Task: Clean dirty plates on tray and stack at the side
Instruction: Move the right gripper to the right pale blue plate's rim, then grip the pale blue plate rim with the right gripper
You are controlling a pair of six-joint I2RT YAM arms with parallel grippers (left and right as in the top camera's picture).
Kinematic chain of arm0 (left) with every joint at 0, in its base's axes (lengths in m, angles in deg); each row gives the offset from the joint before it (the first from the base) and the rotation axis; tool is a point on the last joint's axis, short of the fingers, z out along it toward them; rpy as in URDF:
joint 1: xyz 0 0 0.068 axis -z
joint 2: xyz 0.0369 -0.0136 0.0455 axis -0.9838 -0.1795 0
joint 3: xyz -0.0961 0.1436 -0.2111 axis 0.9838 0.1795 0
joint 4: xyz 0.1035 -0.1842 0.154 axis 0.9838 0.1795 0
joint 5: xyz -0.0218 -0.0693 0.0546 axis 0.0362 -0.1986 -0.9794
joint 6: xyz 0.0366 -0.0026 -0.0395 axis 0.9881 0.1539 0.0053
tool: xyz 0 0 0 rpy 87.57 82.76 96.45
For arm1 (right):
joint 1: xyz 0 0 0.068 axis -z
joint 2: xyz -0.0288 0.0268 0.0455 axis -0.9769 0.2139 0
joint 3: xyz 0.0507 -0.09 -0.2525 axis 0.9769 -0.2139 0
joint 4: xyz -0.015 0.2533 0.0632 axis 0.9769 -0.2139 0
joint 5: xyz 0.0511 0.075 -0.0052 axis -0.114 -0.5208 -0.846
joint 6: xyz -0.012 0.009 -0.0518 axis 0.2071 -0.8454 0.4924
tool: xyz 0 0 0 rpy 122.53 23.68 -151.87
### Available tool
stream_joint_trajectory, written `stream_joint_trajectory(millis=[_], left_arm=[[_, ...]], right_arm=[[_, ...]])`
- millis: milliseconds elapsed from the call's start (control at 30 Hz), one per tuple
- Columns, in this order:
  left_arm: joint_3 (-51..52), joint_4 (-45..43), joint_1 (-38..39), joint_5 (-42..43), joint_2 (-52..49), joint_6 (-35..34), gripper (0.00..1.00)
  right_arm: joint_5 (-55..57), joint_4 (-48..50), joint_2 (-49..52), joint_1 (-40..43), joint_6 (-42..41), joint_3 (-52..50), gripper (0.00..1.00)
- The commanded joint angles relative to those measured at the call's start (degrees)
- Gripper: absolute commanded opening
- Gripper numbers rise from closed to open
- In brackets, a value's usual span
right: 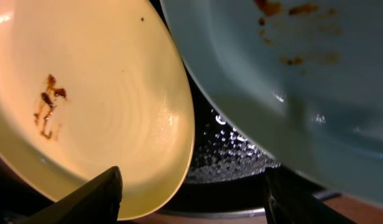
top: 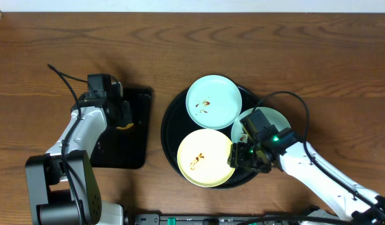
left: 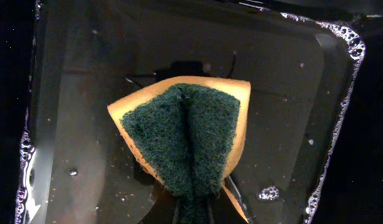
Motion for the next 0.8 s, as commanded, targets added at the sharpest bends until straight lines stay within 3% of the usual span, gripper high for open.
stream_joint_trajectory(millis=[0, 267, 567, 700, 767], left_arm=[[-1.46, 0.02, 0.20, -0.31, 0.63, -0.66, 0.07], [-1.46, -0.02, 0.20, -0.31, 0.63, -0.94, 0.07], [-1.49, -0.02, 0.20, -0.31, 0.63, -0.94, 0.07], [-1.46, -0.02, 0.20, -0.31, 0.63, -0.94, 0.07], [-1.49, -0.02, 0.20, -0.31, 0.63, -0.94, 0.07]], right_arm=[[0.74, 0.39, 2.95, 0.68, 6.34, -0.17, 0.71], [-1.07, 2.34, 10.60, 0.57, 11.52, -0.17, 0.66], [-1.42, 6.29, 11.32, 0.57, 14.27, -0.17, 0.66], [-1.40, 7.50, 11.32, 0.59, 15.13, -0.17, 0.51], [-1.18, 8.59, 11.32, 0.63, 16.39, -0.17, 0.59]])
